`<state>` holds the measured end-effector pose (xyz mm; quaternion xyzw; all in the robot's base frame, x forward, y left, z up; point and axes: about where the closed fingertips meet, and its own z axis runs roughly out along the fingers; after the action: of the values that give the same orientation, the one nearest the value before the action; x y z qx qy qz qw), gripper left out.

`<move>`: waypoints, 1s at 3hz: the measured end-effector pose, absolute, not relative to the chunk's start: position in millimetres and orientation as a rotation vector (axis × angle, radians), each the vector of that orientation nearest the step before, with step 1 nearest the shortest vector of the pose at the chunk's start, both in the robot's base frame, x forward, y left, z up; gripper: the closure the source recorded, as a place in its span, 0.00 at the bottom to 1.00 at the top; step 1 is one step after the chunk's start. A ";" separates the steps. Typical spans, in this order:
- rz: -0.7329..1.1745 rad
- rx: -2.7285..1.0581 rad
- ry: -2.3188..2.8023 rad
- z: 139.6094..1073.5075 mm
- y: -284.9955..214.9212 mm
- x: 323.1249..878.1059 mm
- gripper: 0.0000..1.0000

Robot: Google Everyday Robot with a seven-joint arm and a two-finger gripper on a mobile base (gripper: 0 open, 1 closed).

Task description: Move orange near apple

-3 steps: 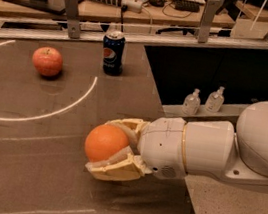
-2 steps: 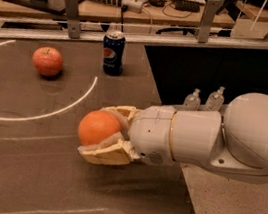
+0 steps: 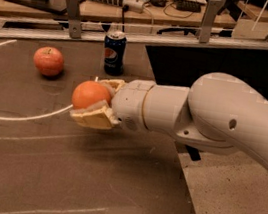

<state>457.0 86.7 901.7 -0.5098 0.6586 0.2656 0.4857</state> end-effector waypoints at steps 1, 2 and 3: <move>0.636 -1.231 1.607 891.2 115.3 500.0 1.00; 0.638 -1.217 1.586 882.3 134.6 526.1 1.00; 0.649 -1.237 1.550 876.2 166.5 555.5 0.98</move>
Offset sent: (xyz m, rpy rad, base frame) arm 0.1029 0.0664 -0.0335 0.0449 -0.0282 -0.0245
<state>555.5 166.5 876.2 -0.5121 0.6419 0.2689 0.5034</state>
